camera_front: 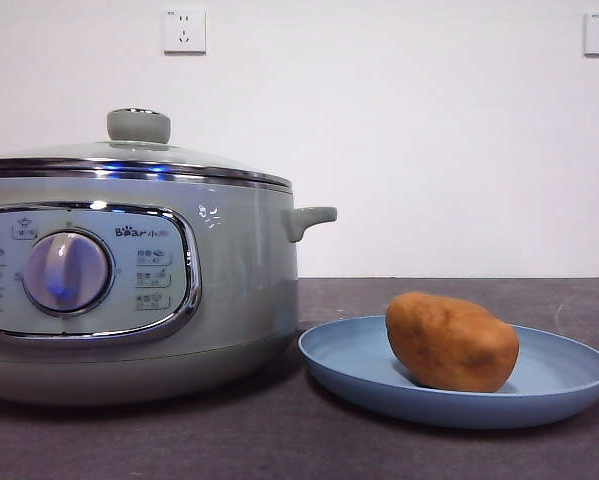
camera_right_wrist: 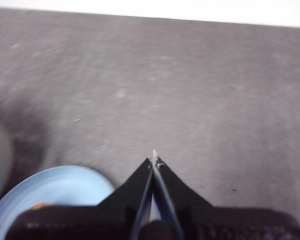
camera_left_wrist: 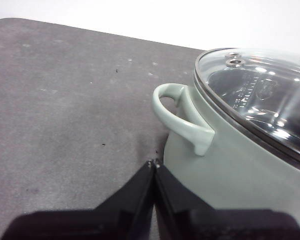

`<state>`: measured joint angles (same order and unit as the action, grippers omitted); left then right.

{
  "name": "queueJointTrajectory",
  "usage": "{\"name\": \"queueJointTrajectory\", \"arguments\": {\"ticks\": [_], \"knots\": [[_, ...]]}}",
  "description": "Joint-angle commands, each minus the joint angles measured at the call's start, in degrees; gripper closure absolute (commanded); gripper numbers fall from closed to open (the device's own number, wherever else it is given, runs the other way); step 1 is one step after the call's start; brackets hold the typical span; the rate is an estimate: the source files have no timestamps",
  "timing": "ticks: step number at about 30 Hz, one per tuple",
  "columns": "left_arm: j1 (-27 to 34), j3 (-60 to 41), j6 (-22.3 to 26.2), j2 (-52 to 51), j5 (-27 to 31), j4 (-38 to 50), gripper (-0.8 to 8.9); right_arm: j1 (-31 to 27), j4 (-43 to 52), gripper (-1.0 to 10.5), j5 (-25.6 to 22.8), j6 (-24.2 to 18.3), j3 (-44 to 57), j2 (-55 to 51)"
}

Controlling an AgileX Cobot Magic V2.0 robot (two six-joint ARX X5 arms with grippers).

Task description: Take the potato out from the steamer,put the potato on the plate,close the lid

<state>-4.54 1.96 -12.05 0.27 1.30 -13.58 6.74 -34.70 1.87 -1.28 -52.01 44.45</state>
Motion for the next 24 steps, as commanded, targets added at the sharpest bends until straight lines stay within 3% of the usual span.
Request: {"name": "queueJointTrajectory", "arguments": {"ticks": [1,7,11,17,24], "knots": [[0.15,-0.50,0.22,-0.07,-0.04,-0.55,8.17,-4.85,6.73,9.5,1.18,0.37,6.32,-3.76],[0.15,-0.50,0.22,-0.07,-0.02,-0.55,8.17,-7.89,27.41,9.5,1.20,0.46,24.28,-14.93],[0.15,-0.50,0.22,-0.07,-0.02,-0.55,8.17,-7.87,37.18,9.5,1.25,3.61,35.91,-22.34],[0.15,-0.50,0.22,-0.07,-0.02,-0.55,8.17,-7.80,40.76,9.5,1.22,6.95,47.06,-30.34],[0.15,-0.50,0.22,-0.07,-0.04,-0.55,8.17,-7.80,37.22,9.5,1.18,8.55,51.71,-37.86]]}}
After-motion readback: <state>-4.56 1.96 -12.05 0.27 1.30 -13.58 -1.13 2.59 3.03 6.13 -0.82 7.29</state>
